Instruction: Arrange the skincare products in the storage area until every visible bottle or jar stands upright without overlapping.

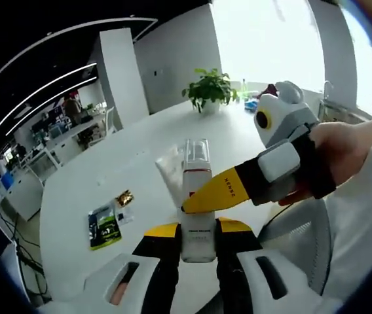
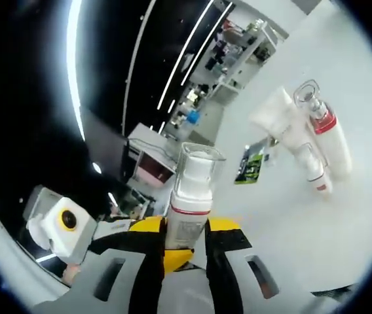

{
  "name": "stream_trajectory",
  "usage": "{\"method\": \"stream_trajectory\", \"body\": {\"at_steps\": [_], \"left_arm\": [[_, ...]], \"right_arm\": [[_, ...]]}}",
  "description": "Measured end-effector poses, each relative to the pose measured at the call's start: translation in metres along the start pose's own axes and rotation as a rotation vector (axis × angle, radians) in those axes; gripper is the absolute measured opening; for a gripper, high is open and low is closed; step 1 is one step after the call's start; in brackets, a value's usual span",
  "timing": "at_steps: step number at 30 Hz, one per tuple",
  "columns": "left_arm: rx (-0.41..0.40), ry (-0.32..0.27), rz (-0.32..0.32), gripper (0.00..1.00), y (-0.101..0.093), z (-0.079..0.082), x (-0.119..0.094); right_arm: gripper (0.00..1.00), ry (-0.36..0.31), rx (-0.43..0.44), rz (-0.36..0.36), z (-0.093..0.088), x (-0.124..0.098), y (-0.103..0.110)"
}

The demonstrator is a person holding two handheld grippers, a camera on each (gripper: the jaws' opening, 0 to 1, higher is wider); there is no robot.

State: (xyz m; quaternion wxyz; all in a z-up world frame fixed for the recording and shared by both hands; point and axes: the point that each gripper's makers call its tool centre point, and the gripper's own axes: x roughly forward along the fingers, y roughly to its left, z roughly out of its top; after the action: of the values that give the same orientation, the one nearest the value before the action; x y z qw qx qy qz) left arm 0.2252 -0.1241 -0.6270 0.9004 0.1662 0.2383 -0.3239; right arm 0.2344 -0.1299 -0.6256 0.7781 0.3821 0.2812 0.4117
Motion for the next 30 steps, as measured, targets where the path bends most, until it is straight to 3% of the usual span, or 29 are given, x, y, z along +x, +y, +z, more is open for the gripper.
{"method": "stream_trajectory", "body": {"at_steps": [5, 7, 10, 12, 14, 15, 16, 19, 25, 30], "left_arm": [[-0.001, -0.007, -0.014, 0.26, -0.002, -0.003, 0.002], [0.003, -0.012, -0.058, 0.26, -0.007, -0.006, 0.003], [-0.015, -0.011, -0.143, 0.30, -0.018, -0.010, 0.002], [-0.042, -0.006, -0.200, 0.39, -0.025, -0.012, -0.001], [0.006, 0.021, -0.219, 0.47, -0.025, -0.018, -0.004], [0.044, 0.028, -0.236, 0.48, -0.026, -0.019, -0.006], [0.066, 0.043, -0.255, 0.47, -0.027, -0.021, -0.009], [0.093, 0.052, -0.330, 0.46, -0.030, -0.017, -0.018], [0.274, 0.091, -0.442, 0.46, -0.028, -0.005, -0.030], [0.322, 0.083, -0.459, 0.42, -0.021, 0.015, -0.032]], "right_arm": [[0.22, 0.003, -0.058, -0.002, 0.000, -0.002, 0.000], [0.21, 0.007, -0.080, 0.002, -0.001, -0.003, 0.000], [0.20, 0.041, -0.198, 0.001, 0.000, -0.006, -0.003], [0.20, 0.080, -0.313, 0.000, -0.001, -0.009, -0.004], [0.20, 0.140, -0.442, 0.011, -0.002, -0.014, -0.006], [0.20, 0.155, -0.472, 0.013, -0.002, -0.015, -0.007], [0.20, 0.226, -0.603, 0.027, -0.007, -0.019, -0.008], [0.20, 0.311, -0.759, 0.056, -0.013, -0.024, -0.008], [0.20, 0.436, -0.958, 0.167, -0.031, -0.030, 0.001], [0.20, 0.504, -1.070, 0.204, -0.043, -0.029, 0.001]]}}
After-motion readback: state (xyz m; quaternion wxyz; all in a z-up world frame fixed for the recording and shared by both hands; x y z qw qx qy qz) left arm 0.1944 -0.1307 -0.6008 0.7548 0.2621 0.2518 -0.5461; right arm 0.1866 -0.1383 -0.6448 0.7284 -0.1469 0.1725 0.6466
